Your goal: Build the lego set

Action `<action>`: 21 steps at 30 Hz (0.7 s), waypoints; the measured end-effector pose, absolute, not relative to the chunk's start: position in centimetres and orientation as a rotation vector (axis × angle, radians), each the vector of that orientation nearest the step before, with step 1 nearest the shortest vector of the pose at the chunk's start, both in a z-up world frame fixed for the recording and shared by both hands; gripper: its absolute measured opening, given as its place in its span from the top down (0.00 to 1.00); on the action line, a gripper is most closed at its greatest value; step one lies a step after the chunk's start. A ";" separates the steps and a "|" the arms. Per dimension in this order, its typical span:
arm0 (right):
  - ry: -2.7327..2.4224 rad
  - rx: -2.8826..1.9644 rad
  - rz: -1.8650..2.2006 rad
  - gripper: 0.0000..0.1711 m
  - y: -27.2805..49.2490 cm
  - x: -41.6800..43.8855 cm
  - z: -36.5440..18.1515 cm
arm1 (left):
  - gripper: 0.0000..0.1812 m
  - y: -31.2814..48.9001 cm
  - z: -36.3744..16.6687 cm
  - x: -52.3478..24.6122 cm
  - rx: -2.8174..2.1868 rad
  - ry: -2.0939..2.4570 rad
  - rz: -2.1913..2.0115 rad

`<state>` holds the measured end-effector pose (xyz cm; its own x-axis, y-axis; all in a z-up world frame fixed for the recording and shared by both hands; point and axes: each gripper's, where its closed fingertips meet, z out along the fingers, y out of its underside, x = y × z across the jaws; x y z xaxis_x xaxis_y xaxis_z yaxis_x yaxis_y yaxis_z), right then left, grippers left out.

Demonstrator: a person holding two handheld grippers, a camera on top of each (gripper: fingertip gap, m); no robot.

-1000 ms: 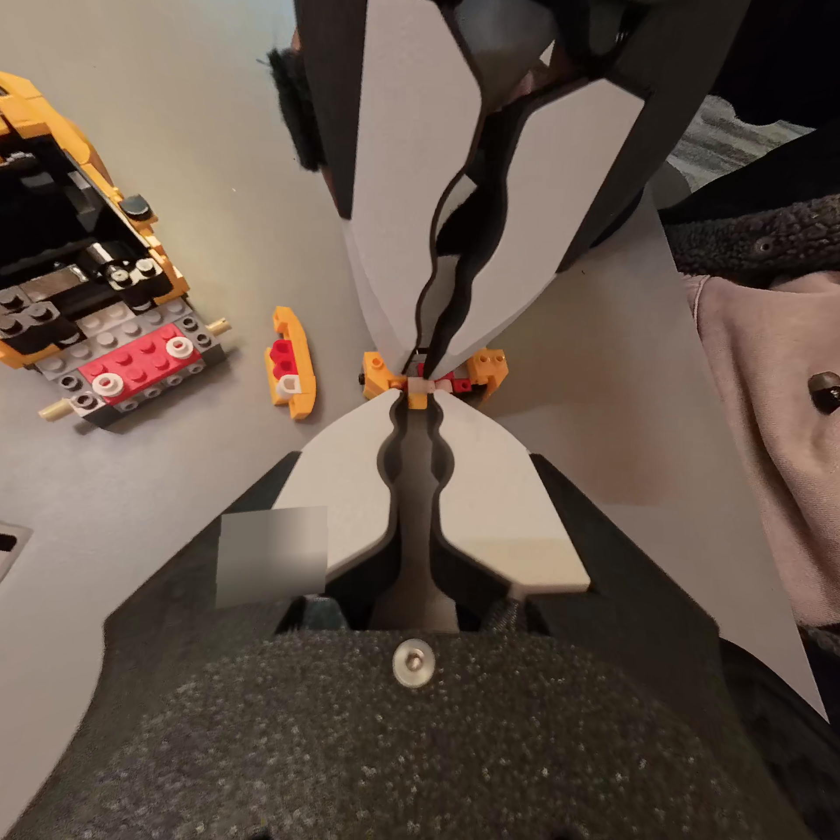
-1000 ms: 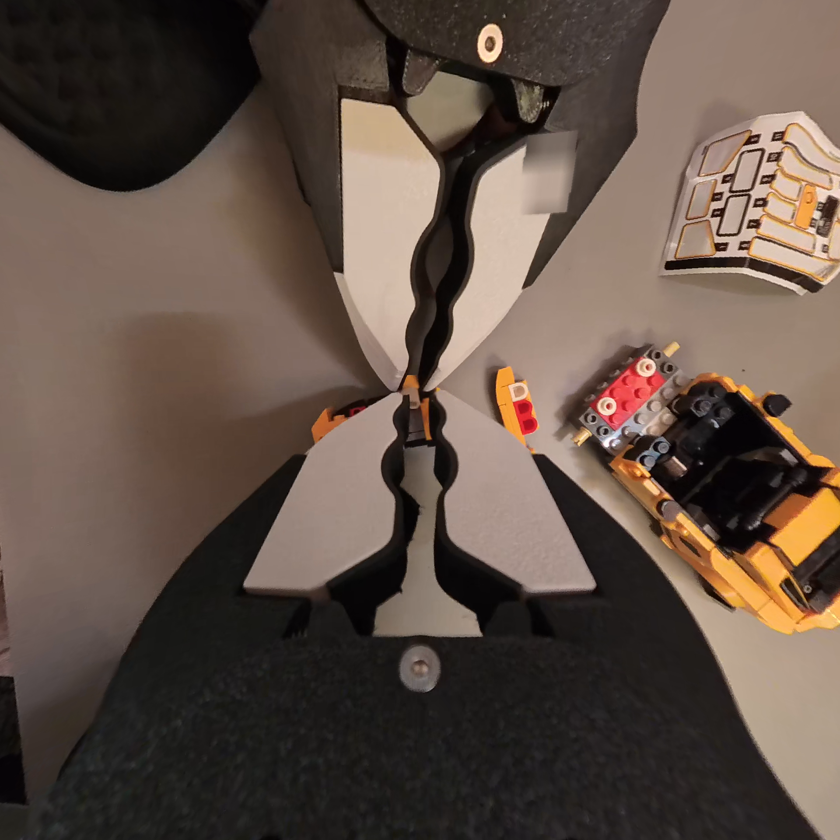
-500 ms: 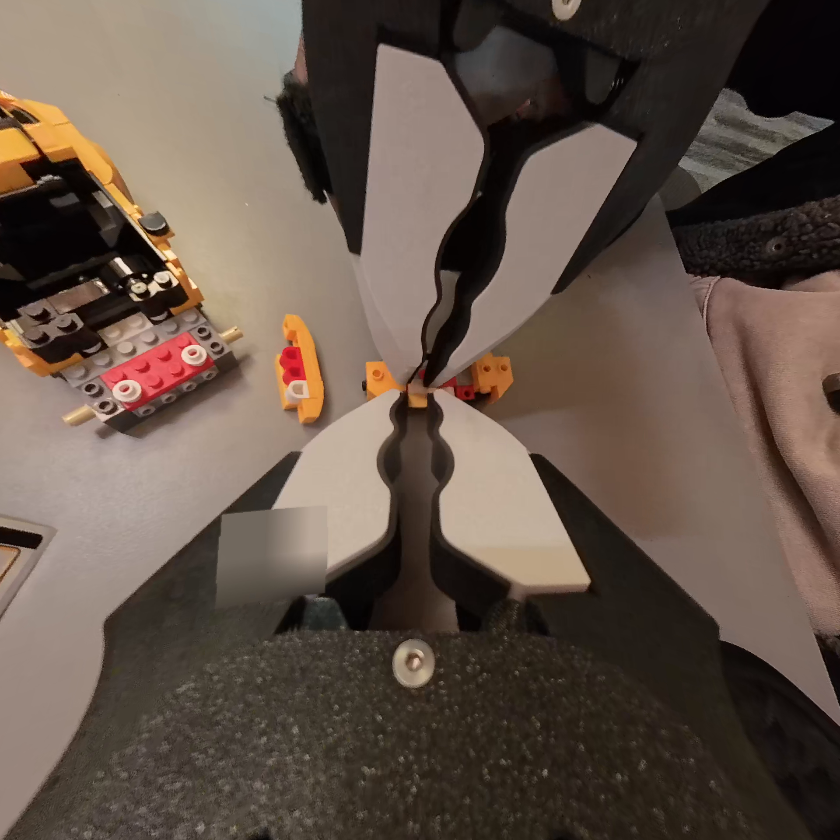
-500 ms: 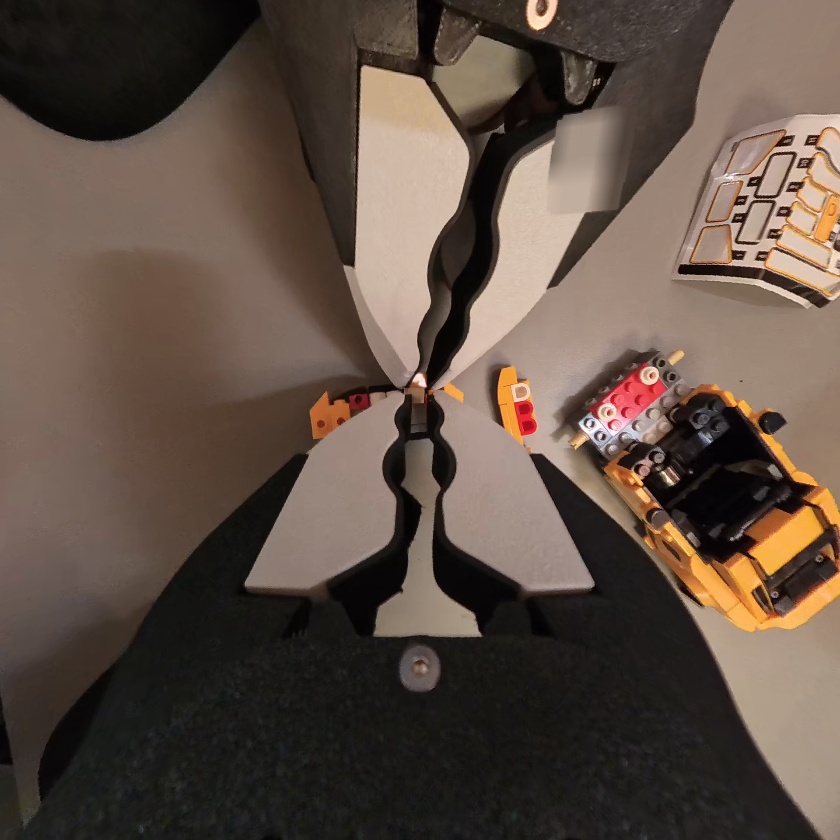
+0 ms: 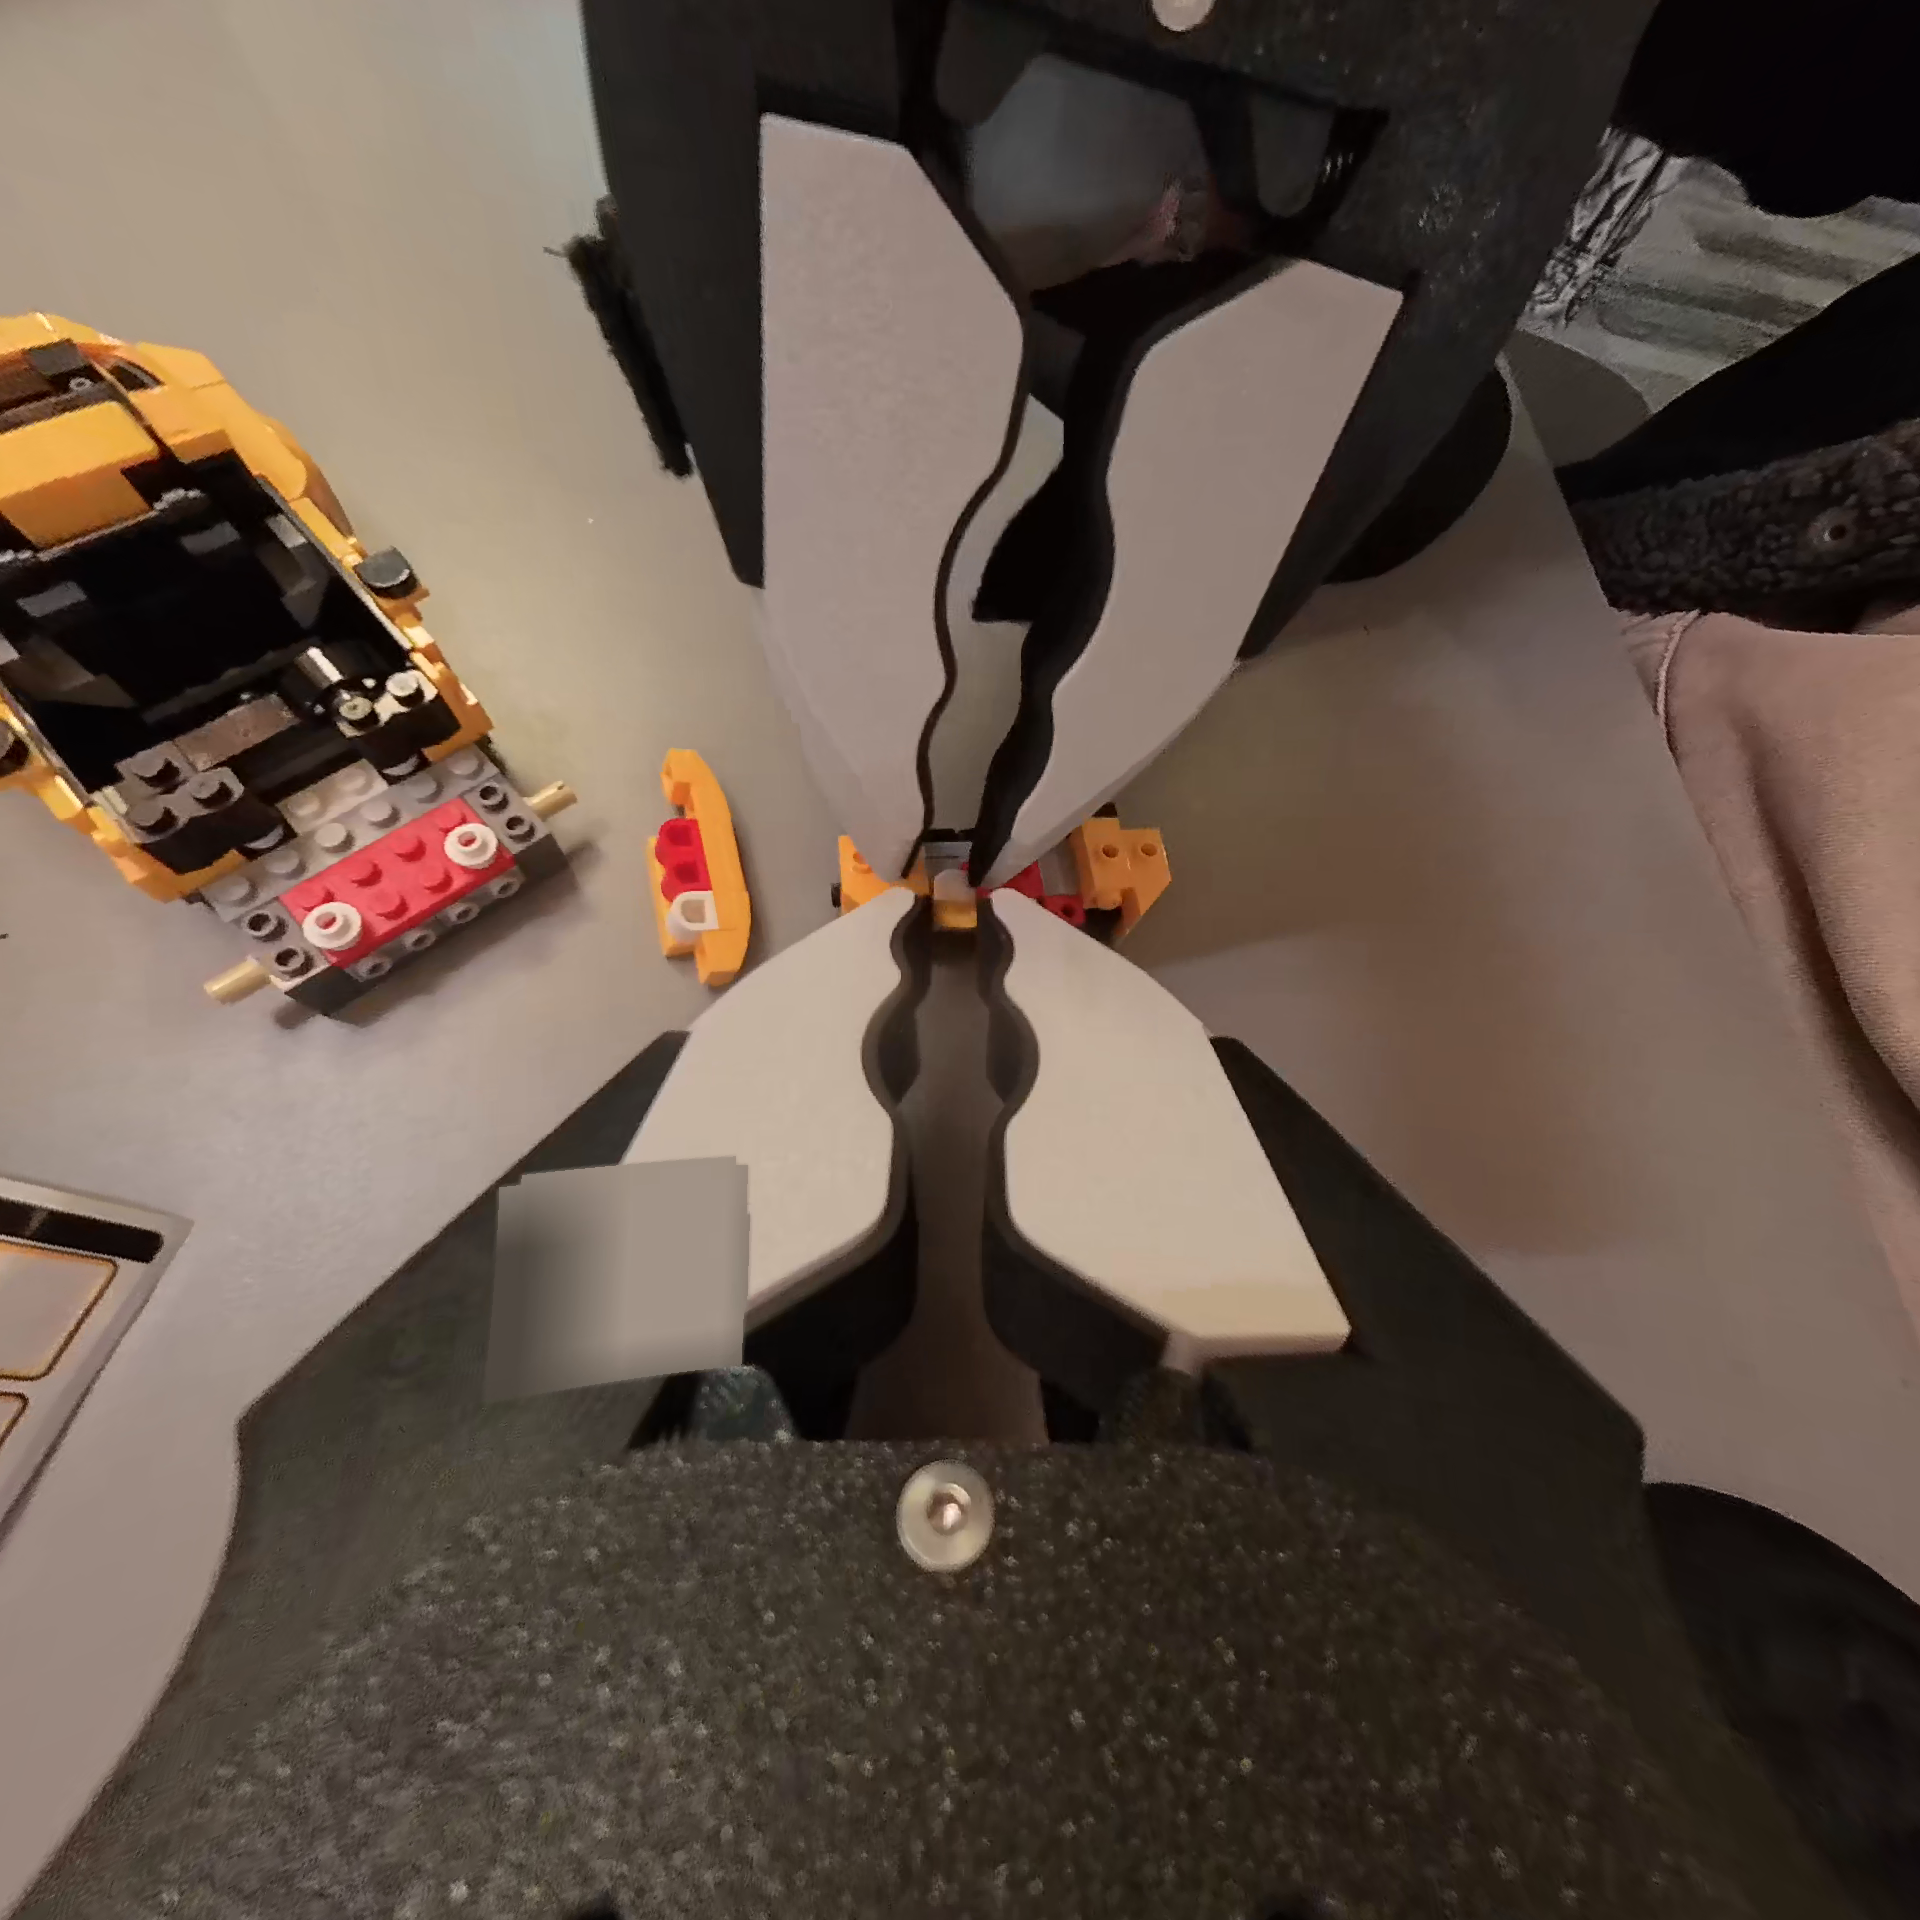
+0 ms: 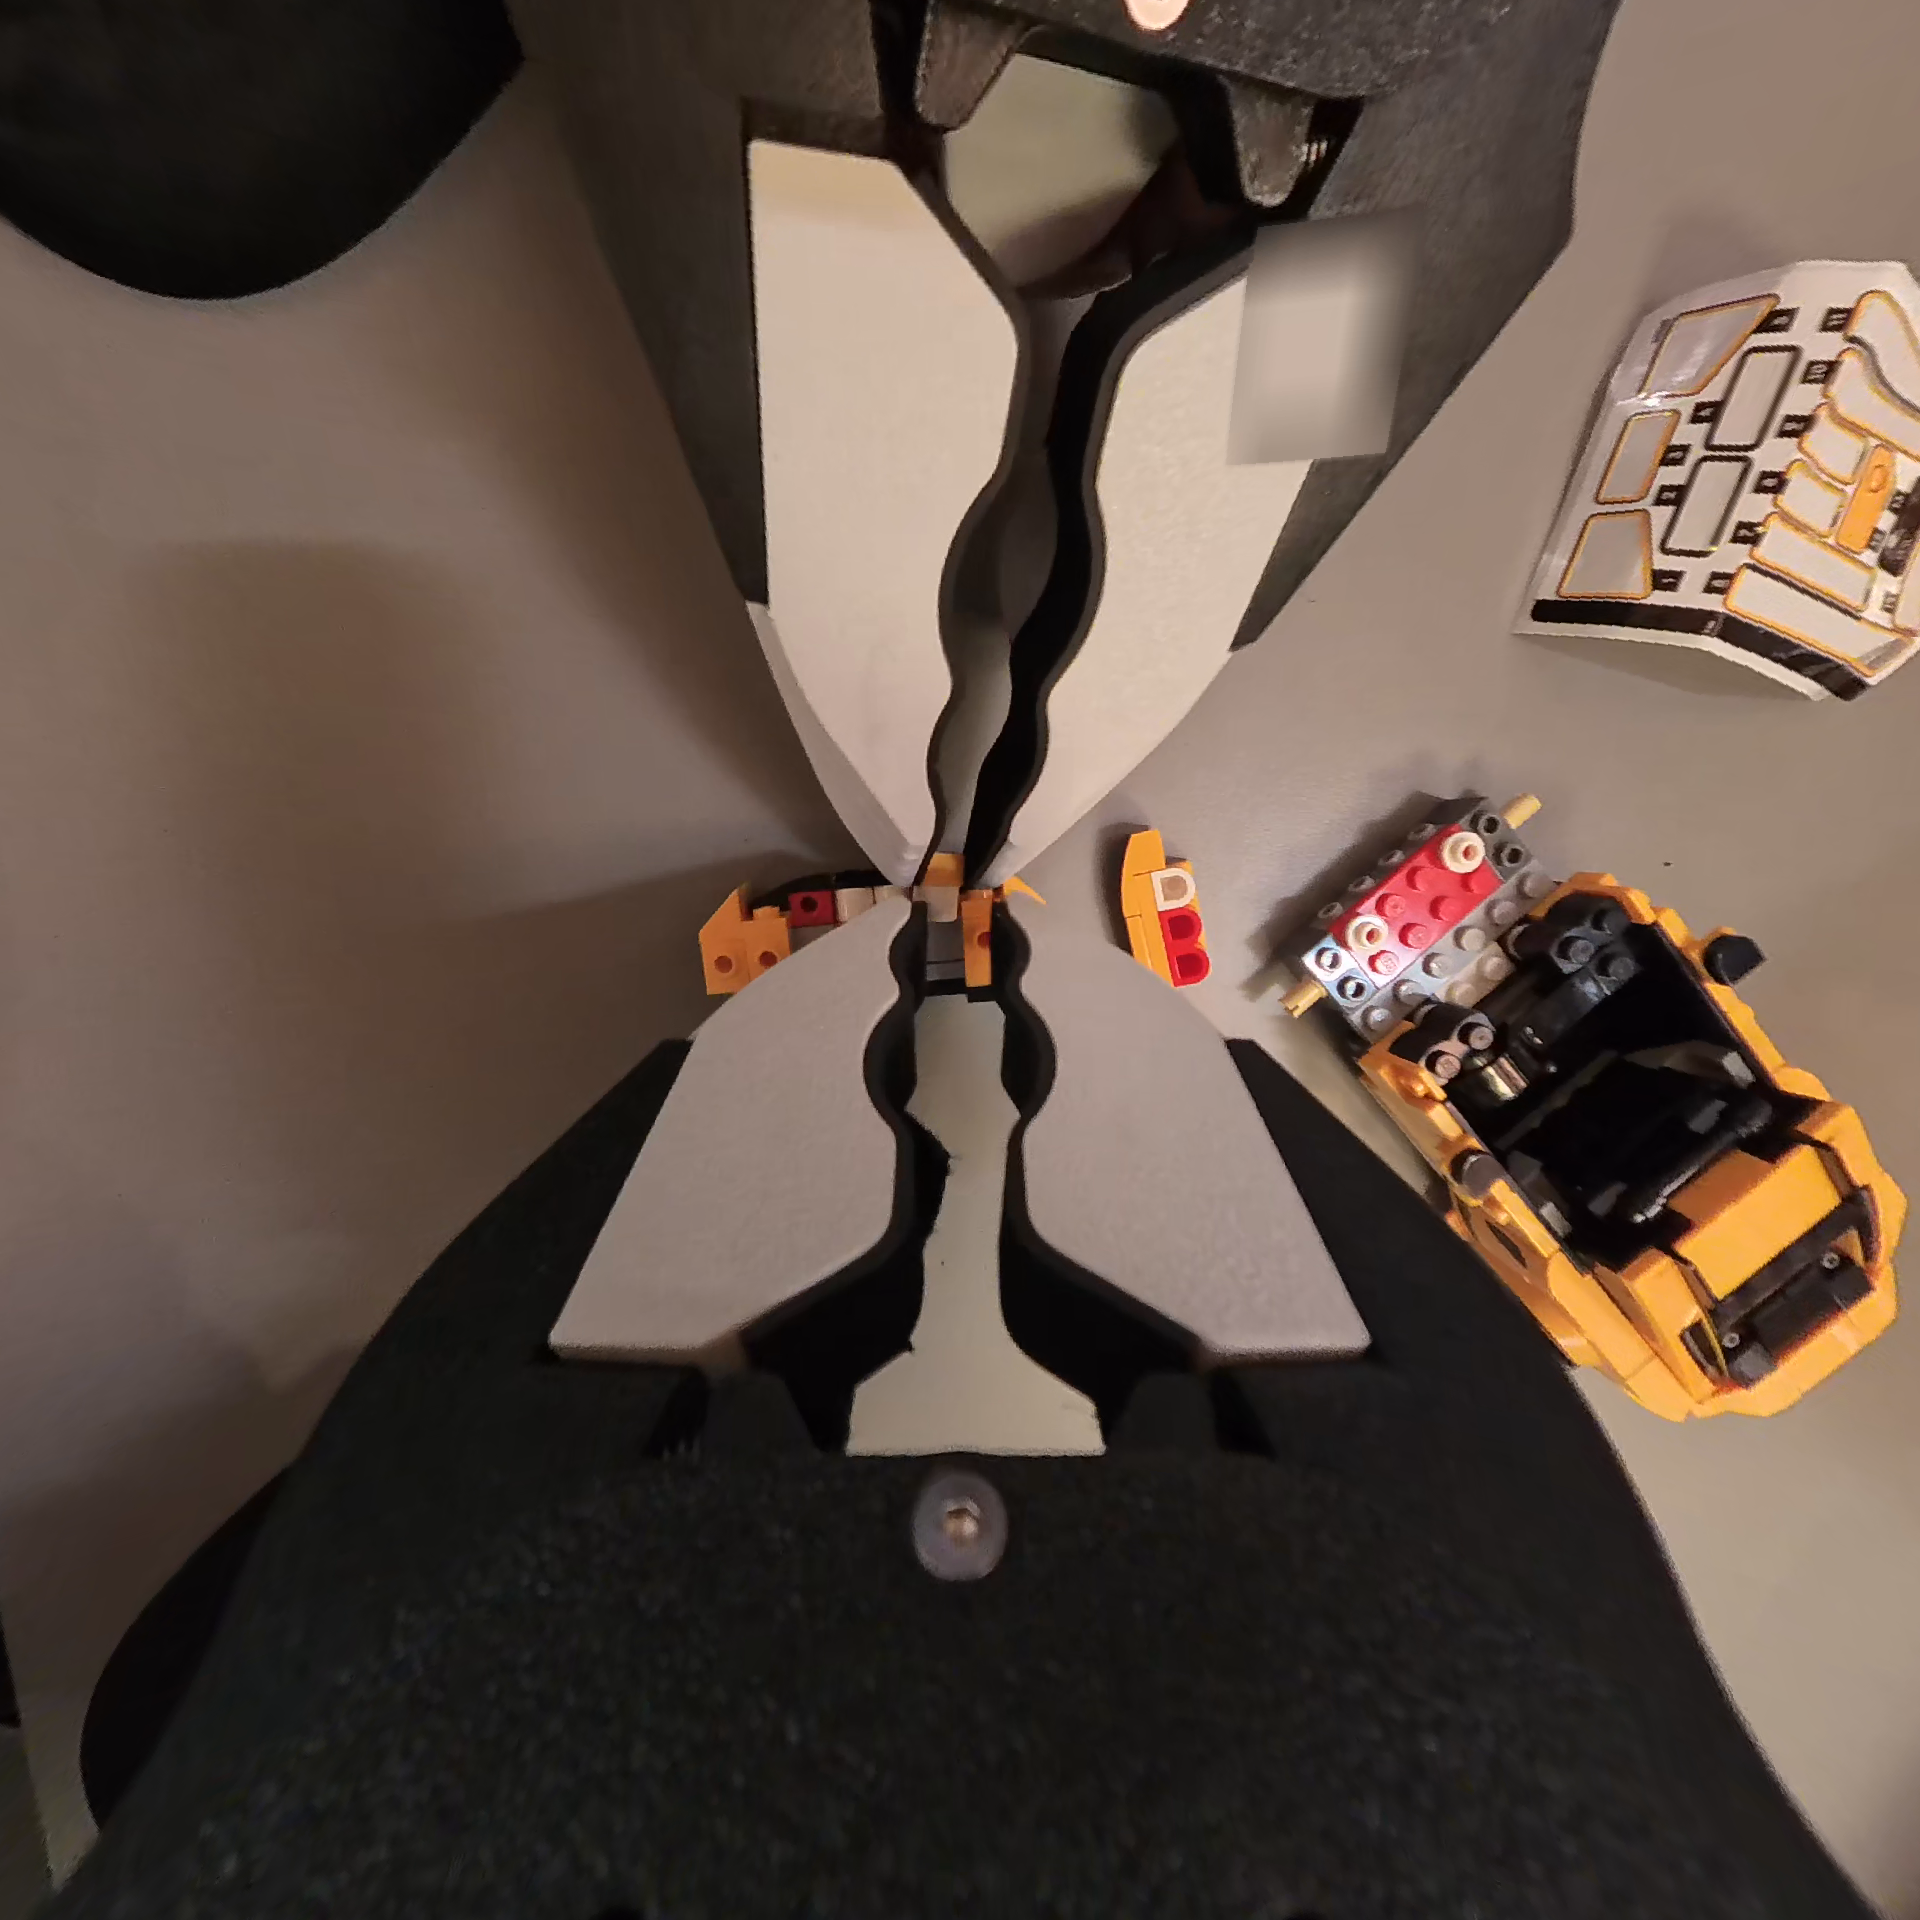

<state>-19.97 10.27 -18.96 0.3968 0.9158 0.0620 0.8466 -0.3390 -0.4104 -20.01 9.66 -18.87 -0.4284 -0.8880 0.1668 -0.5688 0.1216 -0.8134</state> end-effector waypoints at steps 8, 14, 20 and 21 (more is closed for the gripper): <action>-1.589 -2.294 0.182 0.91 10.4 -19.8 -19.2 | 0.96 9.8 -19.0 -19.9 -1.382 2.039 -1.173; -1.629 -2.308 0.166 0.93 10.3 -19.9 -19.3 | 0.96 9.9 -19.1 -20.0 -1.366 2.040 -1.143; -1.641 -2.321 0.185 0.94 10.4 -19.9 -19.5 | 0.96 10.0 -19.3 -20.0 -1.371 2.043 -1.121; -1.640 -2.322 0.189 0.94 10.4 -19.9 -19.5 | 0.96 10.0 -19.3 -20.0 -1.371 2.042 -1.120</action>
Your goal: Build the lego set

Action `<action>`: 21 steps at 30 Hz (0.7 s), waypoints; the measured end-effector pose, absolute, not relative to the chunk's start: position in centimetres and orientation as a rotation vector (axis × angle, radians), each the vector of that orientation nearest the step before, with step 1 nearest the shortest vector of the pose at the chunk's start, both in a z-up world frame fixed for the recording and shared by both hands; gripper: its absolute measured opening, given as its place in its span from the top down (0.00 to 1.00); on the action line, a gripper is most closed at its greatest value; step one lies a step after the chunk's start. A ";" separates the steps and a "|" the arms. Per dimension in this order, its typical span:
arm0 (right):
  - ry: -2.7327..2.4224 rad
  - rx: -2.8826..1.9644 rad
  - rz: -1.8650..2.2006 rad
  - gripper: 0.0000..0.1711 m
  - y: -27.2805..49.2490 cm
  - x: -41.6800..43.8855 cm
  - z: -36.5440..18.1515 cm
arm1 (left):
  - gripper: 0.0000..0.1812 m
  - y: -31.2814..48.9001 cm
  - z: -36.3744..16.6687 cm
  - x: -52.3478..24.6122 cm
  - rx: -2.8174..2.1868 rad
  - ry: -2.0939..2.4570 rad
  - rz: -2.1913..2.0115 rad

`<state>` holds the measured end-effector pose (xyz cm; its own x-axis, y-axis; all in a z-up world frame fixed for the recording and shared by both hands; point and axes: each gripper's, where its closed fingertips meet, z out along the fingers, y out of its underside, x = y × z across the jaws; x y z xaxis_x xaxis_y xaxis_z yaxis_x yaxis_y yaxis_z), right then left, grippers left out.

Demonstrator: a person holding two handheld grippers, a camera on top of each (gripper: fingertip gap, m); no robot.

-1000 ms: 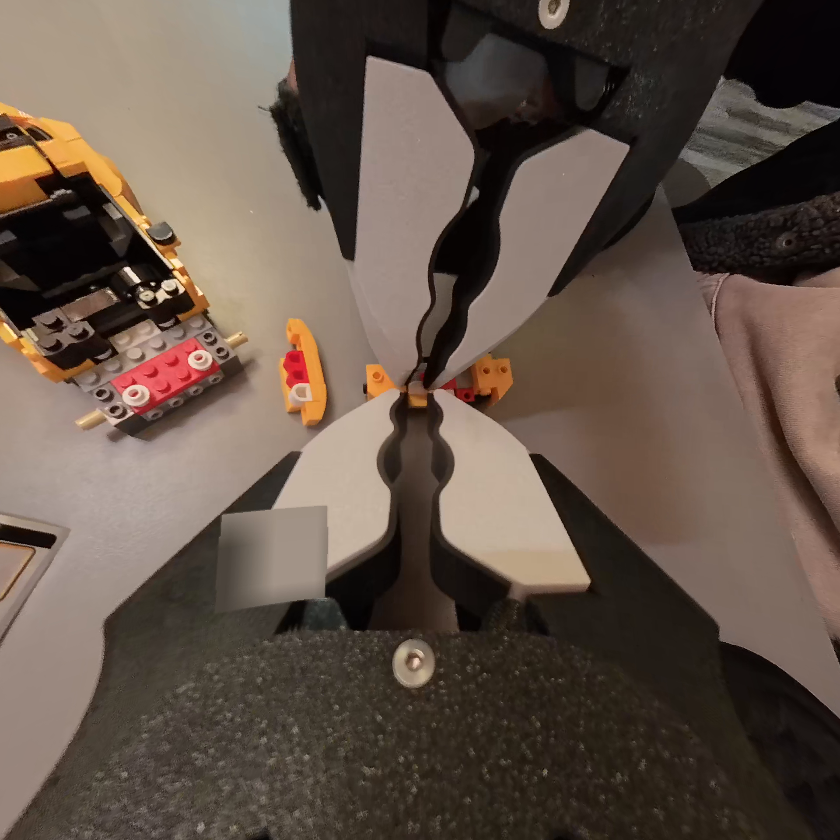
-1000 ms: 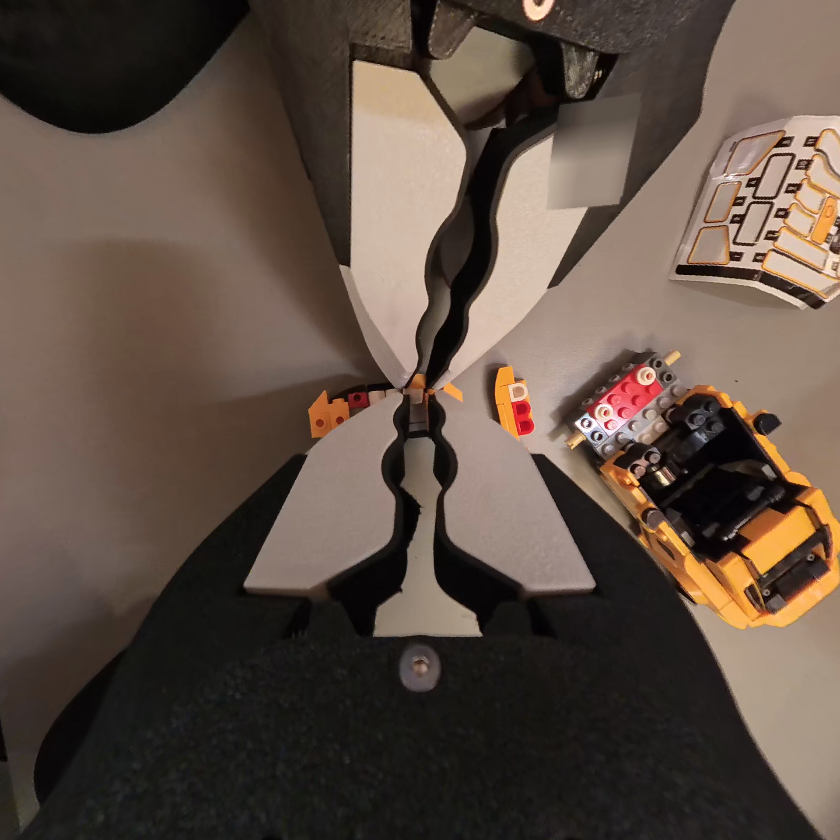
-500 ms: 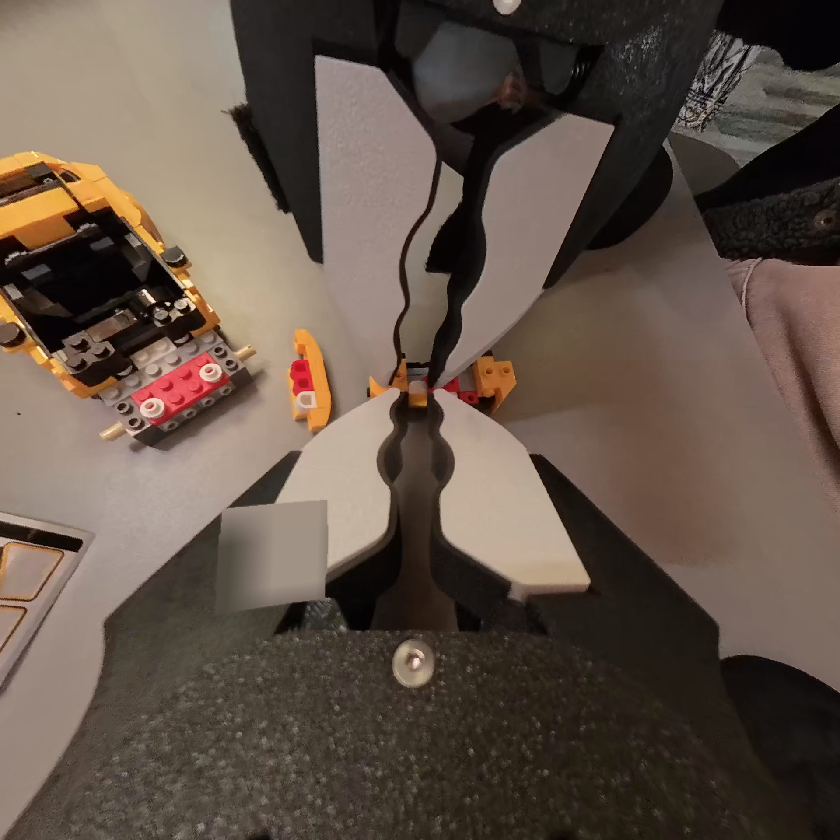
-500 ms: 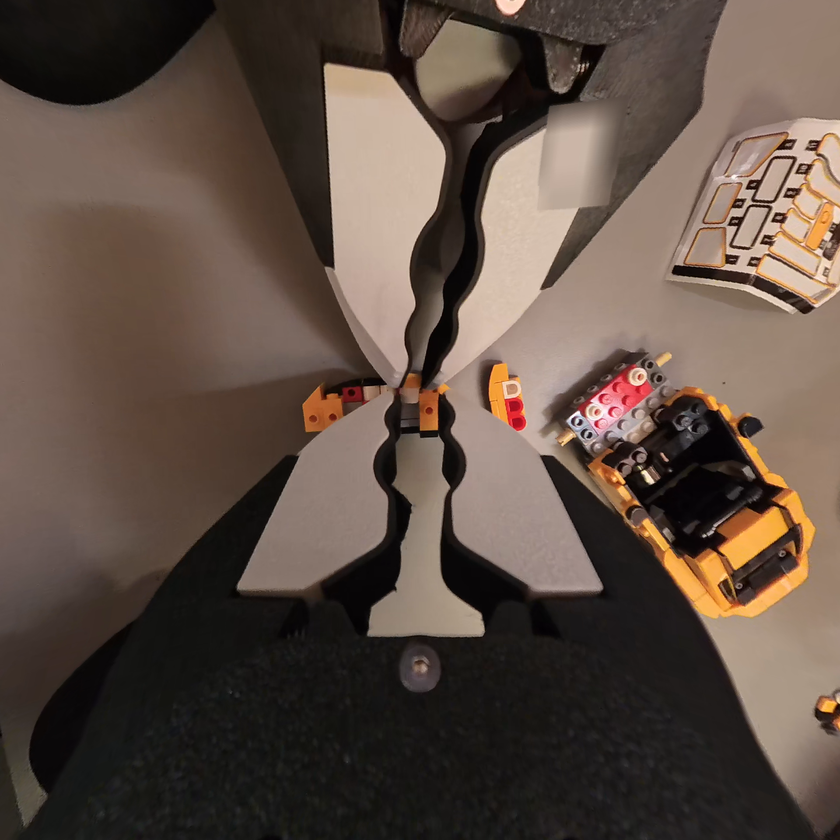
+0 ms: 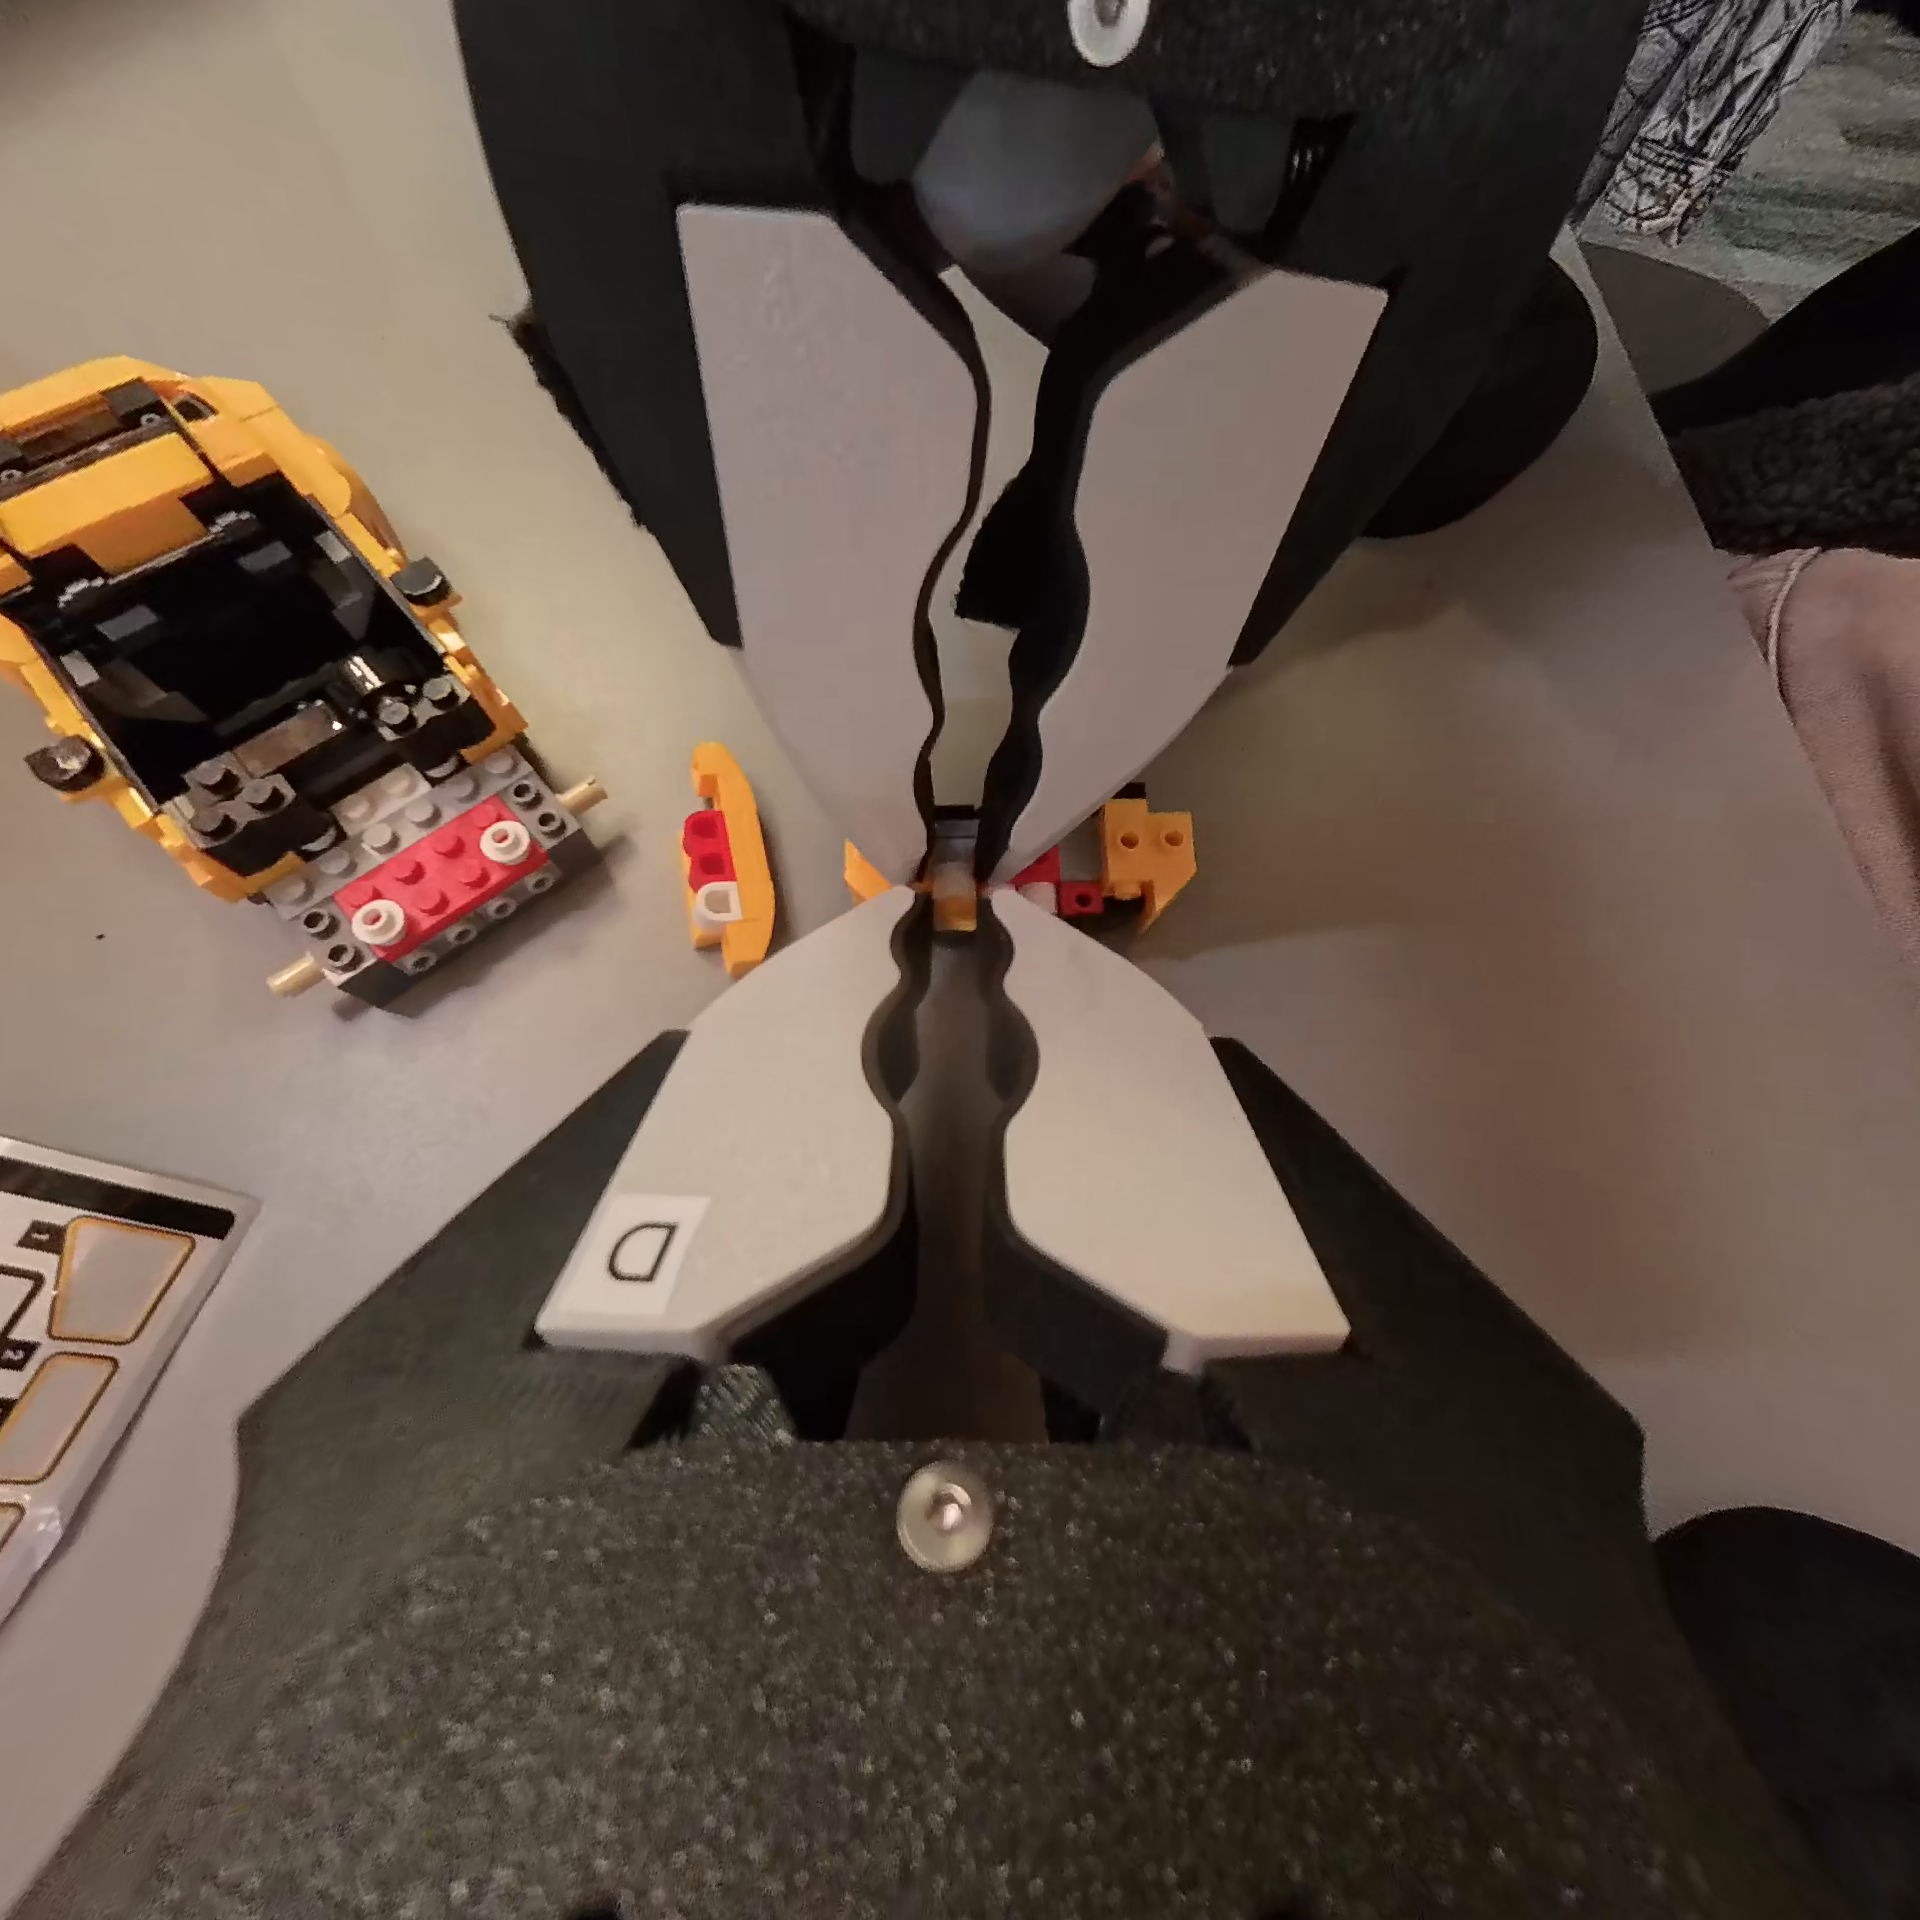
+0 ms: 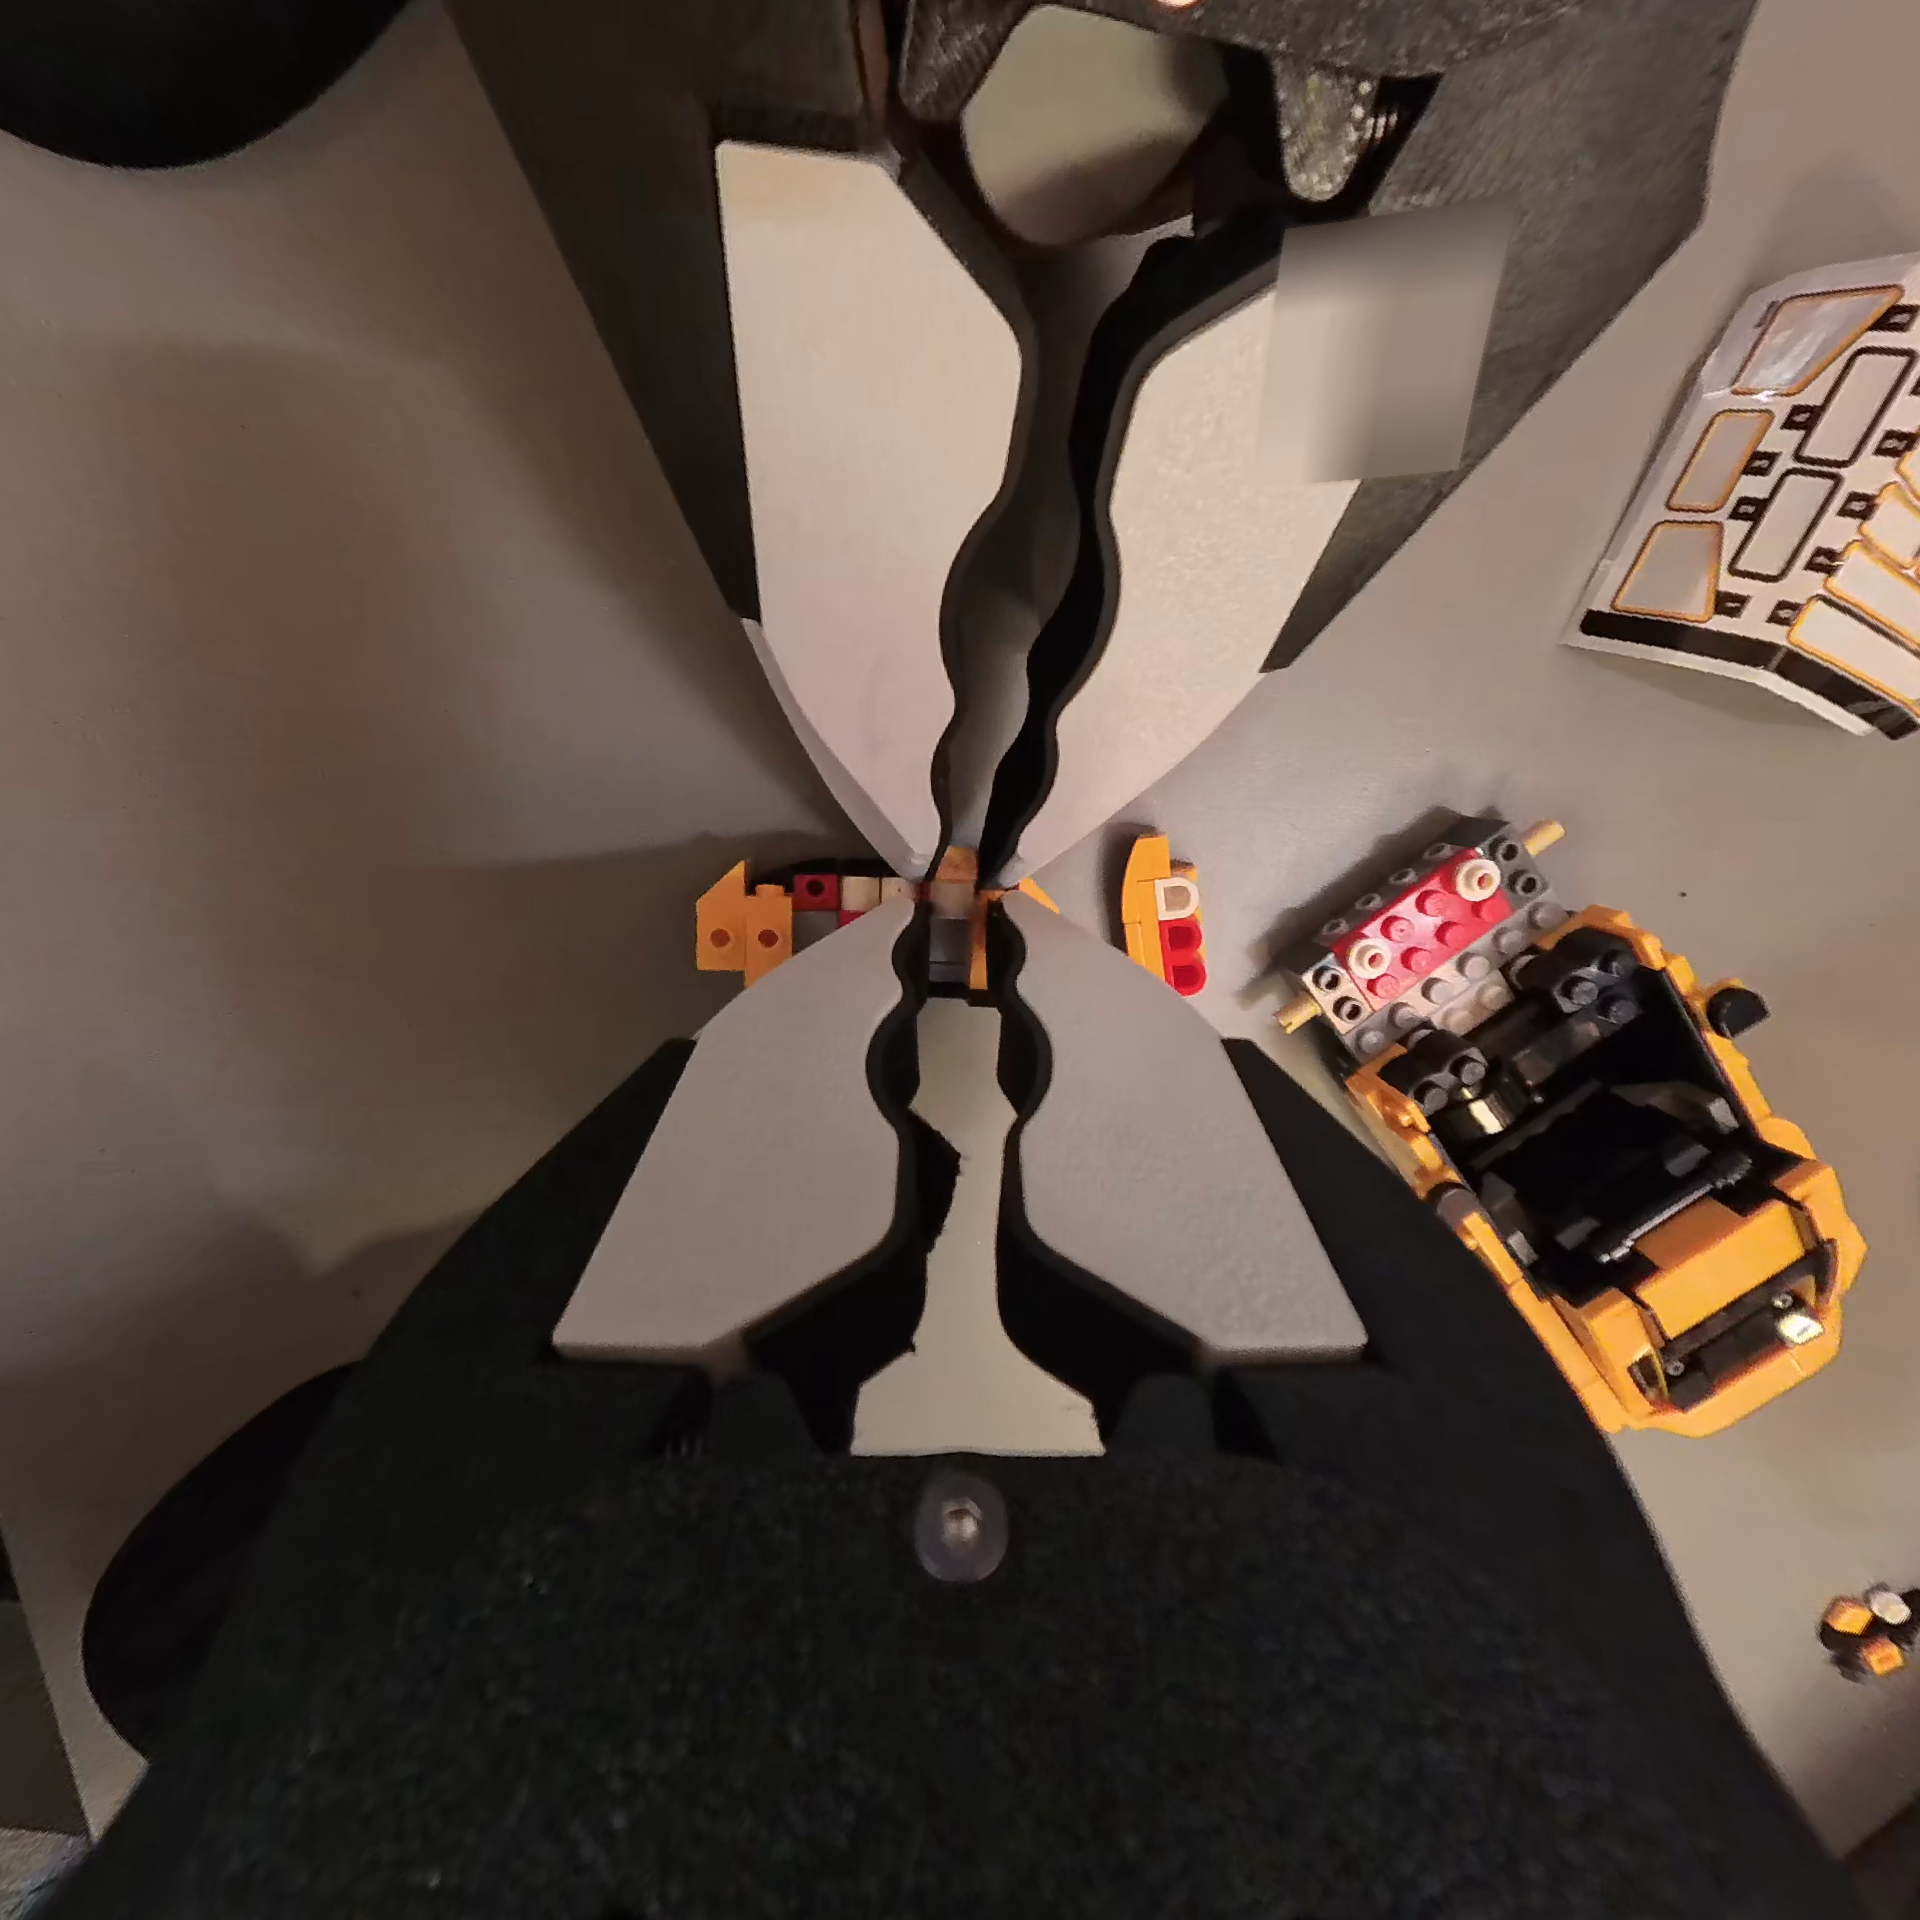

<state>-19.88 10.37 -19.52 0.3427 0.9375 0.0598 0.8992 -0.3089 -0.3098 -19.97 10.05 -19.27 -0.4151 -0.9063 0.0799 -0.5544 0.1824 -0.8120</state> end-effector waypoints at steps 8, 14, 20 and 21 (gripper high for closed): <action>-1.631 -2.328 0.226 0.96 10.3 -19.9 -19.5 | 0.96 10.0 -19.3 -20.0 -1.378 2.045 -1.116; -1.634 -2.329 0.236 0.96 10.2 -19.9 -19.5 | 0.96 10.0 -19.4 -20.0 -1.384 2.049 -1.113; -1.639 -2.335 0.237 0.96 10.1 -19.9 -19.5 | 0.96 9.9 -19.4 -20.0 -1.380 2.054 -1.105; -1.639 -2.338 0.237 0.96 10.1 -19.9 -19.5 | 0.96 9.9 -19.4 -20.0 -1.380 2.054 -1.104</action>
